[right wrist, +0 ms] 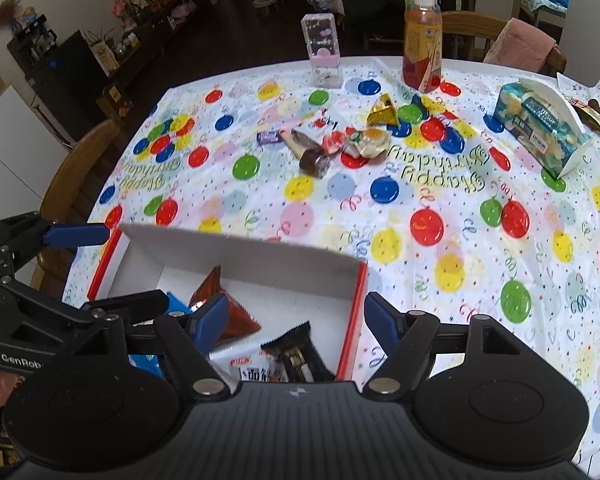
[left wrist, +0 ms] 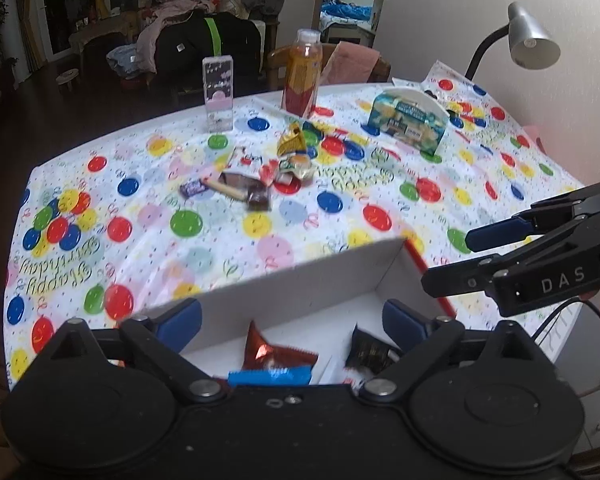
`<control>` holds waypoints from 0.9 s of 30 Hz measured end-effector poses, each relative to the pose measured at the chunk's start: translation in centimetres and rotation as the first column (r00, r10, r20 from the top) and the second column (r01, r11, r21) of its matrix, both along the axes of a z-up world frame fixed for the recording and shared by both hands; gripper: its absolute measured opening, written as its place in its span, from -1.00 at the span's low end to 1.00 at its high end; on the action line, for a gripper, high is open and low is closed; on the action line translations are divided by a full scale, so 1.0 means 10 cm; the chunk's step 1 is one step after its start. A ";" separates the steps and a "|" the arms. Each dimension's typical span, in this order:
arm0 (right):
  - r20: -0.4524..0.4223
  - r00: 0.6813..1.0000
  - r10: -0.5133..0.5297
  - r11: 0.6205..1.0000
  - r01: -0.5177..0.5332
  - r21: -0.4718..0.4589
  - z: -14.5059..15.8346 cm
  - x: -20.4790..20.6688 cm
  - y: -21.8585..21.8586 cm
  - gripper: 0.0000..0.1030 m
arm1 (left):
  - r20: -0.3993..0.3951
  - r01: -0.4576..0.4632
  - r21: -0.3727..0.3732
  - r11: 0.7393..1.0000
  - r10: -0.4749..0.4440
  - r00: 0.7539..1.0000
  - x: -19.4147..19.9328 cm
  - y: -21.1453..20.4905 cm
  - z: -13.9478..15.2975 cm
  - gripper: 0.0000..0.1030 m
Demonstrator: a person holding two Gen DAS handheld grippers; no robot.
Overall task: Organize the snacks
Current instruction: 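Move both open tools back from the box to the snack pile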
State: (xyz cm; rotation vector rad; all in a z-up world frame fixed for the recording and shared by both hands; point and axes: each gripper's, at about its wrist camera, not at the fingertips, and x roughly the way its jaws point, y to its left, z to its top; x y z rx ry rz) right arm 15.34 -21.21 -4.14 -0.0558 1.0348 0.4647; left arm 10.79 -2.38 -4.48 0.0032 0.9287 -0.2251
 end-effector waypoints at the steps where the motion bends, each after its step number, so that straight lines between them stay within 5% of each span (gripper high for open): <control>1: 0.003 1.000 -0.001 1.000 0.001 0.001 0.02 0.04 -0.01 0.48 | 0.004 -0.001 0.001 1.000 0.001 1.000 0.03 -0.01 0.01 0.93; 15: 0.006 1.000 0.016 1.000 -0.016 -0.006 0.08 0.84 -0.09 0.57 | 0.009 -0.138 0.001 0.990 0.138 0.990 0.68 0.05 -0.02 0.99; 27: -0.052 0.999 -0.016 0.998 0.013 -0.055 -0.21 1.70 -0.06 0.57 | -0.037 -0.231 0.015 0.973 0.232 0.972 1.32 0.15 -0.28 0.99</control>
